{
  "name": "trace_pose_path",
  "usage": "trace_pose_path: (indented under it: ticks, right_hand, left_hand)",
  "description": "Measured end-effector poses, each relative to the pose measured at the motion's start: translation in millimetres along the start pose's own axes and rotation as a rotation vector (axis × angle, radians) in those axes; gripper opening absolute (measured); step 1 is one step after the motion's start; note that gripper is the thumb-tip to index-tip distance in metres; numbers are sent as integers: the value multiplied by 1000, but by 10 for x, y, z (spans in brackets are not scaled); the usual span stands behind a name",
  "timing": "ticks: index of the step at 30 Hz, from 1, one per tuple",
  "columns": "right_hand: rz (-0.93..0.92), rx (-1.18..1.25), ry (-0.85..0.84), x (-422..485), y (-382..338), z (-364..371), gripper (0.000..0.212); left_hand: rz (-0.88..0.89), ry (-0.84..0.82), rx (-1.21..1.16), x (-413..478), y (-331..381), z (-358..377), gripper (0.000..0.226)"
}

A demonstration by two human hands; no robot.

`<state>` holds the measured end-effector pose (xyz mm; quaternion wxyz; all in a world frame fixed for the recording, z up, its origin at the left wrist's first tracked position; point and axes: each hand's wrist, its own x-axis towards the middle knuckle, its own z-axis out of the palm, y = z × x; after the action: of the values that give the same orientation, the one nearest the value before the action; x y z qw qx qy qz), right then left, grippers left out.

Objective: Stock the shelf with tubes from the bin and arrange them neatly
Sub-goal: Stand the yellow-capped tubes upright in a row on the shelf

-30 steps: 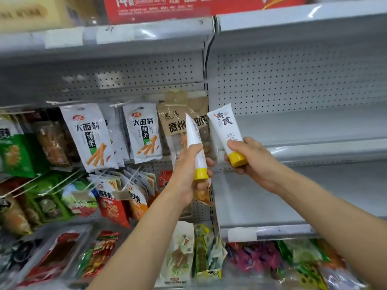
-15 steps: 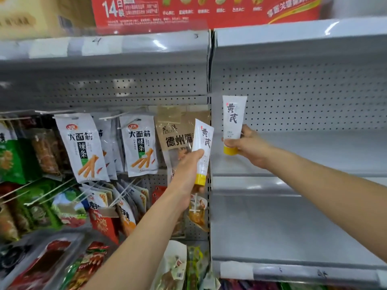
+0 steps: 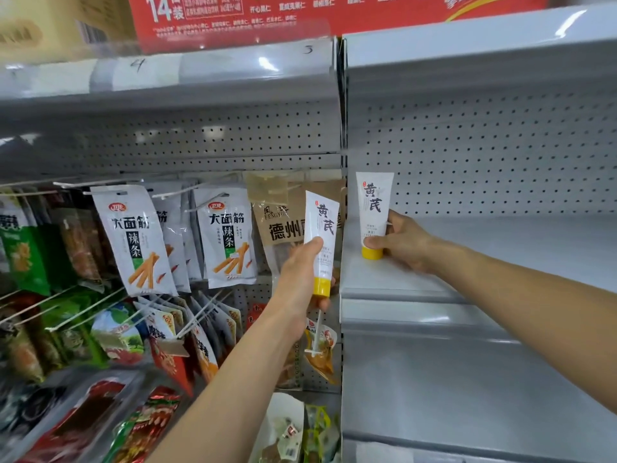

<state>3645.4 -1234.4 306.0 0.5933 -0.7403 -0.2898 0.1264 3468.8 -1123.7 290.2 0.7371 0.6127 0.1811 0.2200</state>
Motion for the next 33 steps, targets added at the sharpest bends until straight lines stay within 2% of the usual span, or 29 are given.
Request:
trace_pose_path:
  ticks: [9,11,13,14,16,18,20,26,29,33]
  right_hand:
    - [40,-42,-34,34,5,-11,67]
    - [53,-108,81,-51,-78,-26,69]
    - [-42,-145,303,-220,-209,-2,56]
    - [-117,-142,361,-338,-276,30,48]
    - [-211,-173,252,-600,-379,145,40]
    - [-231,-251,20,-843,-445,304,43]
    - [-244,-301,-83,-970,-477,440,47]
    - [-347,-383,61,-1032,-469,532,30]
    - [-330,-354,72,-1026,-417,484,37]
    - [-257,-383,169,-916,-339,334,46]
  left_hand:
    - [-5,-4,-24,-4,28,38,27]
    - [25,-24,-41,-27,47,30,26]
    - [66,-48,-60,-59,73,30,25]
    - [82,-59,-65,-76,85,35,24]
    - [99,-81,-58,-108,104,67,26]
    - [109,-111,-50,-136,115,115,27]
    - [118,-135,-81,-171,136,161,21]
    - [172,-210,-78,-265,154,177,28]
    - [232,-202,61,-279,127,111,28]
    - [304,-79,253,-260,69,-21,23]
